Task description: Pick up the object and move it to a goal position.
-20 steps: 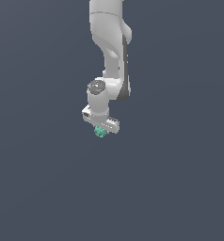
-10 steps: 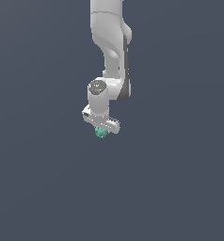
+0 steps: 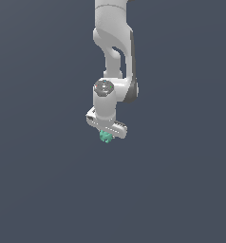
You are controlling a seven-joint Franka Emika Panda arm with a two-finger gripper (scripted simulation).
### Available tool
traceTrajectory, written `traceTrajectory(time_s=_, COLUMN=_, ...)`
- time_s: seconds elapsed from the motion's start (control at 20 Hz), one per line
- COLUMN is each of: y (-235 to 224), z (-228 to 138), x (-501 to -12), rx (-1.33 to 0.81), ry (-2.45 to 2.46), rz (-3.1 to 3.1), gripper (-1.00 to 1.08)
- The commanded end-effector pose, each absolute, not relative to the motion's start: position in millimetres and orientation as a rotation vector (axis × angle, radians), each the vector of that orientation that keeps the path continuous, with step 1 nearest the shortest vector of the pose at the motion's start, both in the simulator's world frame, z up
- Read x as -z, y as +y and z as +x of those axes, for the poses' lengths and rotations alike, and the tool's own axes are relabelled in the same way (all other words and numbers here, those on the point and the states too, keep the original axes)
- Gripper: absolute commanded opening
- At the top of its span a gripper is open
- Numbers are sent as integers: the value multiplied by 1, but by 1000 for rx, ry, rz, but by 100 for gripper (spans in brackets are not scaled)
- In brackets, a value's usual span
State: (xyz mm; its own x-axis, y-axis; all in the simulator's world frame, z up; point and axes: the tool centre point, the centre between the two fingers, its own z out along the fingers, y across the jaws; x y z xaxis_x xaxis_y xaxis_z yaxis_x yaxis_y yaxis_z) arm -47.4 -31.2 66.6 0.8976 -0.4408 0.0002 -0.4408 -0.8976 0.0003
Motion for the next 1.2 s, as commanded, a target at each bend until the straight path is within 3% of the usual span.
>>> traceTrajectory(time_s=0.0, y=-22, z=-33, x=-76, rx=-1, ry=-711, rz=3059, gripper=-100)
traceTrajectory(time_s=0.7, y=33, z=51, x=-130, rx=-1, ry=-711, rz=3059, gripper=-100)
traceTrajectory(time_s=1.15, y=51, z=81, x=-148, rx=0, ry=-711, rz=3060, gripper=-100)
